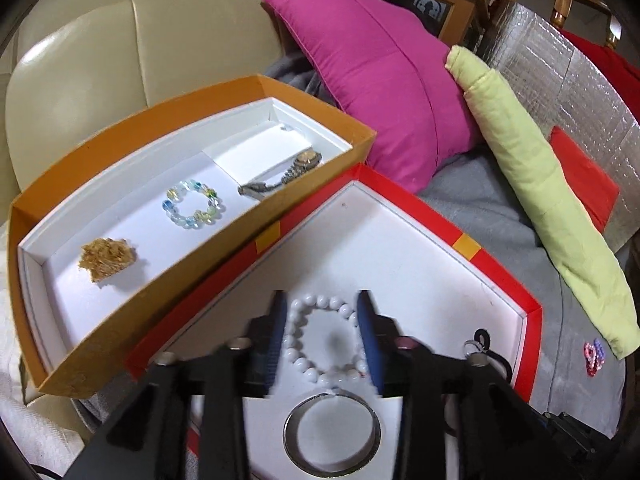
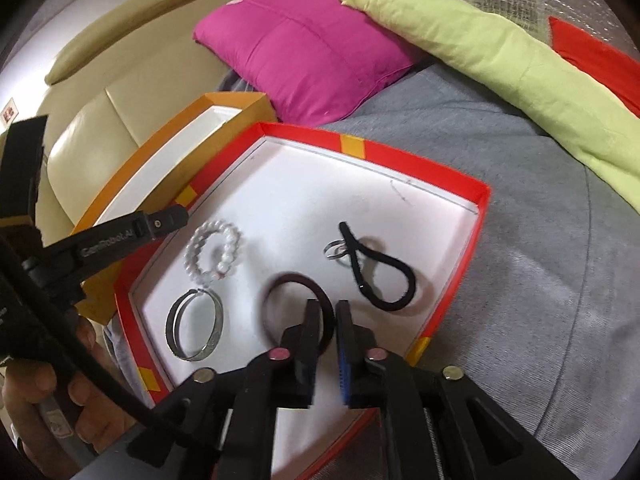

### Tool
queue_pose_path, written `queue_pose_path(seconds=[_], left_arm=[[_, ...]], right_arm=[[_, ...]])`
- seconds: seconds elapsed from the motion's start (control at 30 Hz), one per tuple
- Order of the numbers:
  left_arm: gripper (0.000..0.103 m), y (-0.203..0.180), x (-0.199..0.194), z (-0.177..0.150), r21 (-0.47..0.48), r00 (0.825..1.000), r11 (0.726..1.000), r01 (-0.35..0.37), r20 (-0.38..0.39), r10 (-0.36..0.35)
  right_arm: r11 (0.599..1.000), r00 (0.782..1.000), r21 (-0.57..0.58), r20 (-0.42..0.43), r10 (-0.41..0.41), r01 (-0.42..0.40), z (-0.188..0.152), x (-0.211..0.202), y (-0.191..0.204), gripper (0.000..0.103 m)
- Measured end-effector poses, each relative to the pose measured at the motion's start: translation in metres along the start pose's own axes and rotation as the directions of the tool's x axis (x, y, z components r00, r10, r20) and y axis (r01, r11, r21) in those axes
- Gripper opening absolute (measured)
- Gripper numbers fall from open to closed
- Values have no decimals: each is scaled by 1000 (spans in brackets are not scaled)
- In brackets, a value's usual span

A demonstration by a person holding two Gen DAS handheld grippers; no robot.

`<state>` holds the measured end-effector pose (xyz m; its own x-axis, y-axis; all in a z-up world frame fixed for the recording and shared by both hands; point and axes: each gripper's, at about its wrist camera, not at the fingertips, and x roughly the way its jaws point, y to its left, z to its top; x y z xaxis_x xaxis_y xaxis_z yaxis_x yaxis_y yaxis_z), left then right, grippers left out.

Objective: Organize jewelry

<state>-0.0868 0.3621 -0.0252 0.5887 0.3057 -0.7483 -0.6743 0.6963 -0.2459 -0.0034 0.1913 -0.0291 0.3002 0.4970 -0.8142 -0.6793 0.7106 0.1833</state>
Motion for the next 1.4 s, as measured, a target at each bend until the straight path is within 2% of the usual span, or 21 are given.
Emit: queue_pose_path(seconds=[0.33,0.4,0.47,0.53,1.0,1.4], left_arm=[[44,-3,-16,-2,16,1000,1000,-12,24,11],[47,-3,-16,-3,11,1000,1000,-15,20,15],[50,-3,-16,-5,7,1000,1000,-17,20,17],[50,-3,-16,-6,9,1000,1000,-18,21,17],[55,0,-20,-10,5,999,1000,-21,26,21],[61,-30,-47,-16,67,998,998,-14,63,10]], right_arm=[[1000,1000,18,1,10,-10,-6,-8,-4,19],[1000,1000,29,1,11,-11,-7,-10,-8,26],[999,1000,35,9,8,-9,-8,-13,-10,56],[1000,1000,21,25,7,-8,-8,-16,-7,63],[1000,999,12,42,4,-5,-10,-19,-4,63],[1000,995,28,95,10,-12,-18,-53,-15,63]])
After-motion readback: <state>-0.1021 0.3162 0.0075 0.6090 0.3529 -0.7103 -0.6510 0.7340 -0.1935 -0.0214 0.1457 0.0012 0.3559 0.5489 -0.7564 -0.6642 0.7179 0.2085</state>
